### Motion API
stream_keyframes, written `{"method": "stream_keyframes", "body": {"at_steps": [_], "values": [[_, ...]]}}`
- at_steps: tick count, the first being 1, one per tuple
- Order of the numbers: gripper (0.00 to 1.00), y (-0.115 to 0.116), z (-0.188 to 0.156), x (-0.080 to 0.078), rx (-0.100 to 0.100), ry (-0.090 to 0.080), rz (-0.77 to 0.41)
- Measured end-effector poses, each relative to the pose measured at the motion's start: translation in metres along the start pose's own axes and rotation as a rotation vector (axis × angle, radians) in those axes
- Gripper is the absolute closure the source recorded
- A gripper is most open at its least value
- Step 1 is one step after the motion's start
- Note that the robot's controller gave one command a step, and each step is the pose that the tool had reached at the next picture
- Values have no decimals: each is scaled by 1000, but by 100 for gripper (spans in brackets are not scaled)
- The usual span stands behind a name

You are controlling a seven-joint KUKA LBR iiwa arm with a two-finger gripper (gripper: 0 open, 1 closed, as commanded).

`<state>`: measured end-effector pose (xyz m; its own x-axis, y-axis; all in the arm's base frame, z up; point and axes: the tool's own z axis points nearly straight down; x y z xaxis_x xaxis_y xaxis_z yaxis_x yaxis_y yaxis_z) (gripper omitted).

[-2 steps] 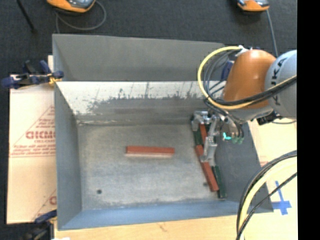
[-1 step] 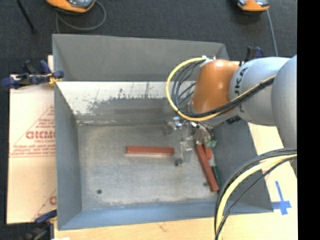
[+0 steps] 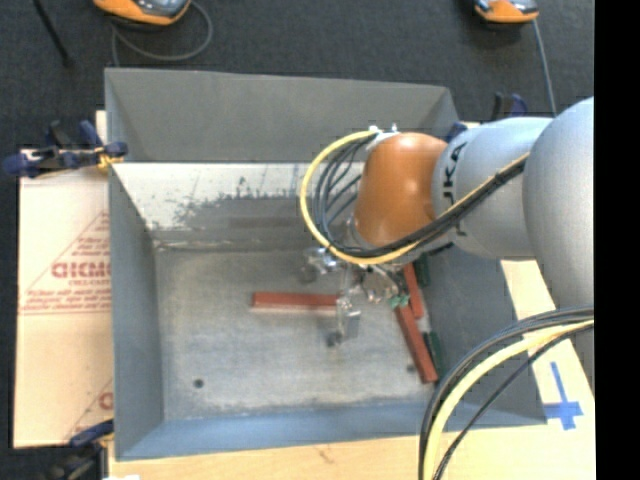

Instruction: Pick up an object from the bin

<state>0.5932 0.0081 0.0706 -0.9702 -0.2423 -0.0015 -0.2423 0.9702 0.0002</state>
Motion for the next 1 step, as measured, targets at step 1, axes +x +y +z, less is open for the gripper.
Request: {"method": "stream_keyframes", "body": {"at_steps": [1], "values": [[100, -2, -1, 0, 2, -2, 3]]}}
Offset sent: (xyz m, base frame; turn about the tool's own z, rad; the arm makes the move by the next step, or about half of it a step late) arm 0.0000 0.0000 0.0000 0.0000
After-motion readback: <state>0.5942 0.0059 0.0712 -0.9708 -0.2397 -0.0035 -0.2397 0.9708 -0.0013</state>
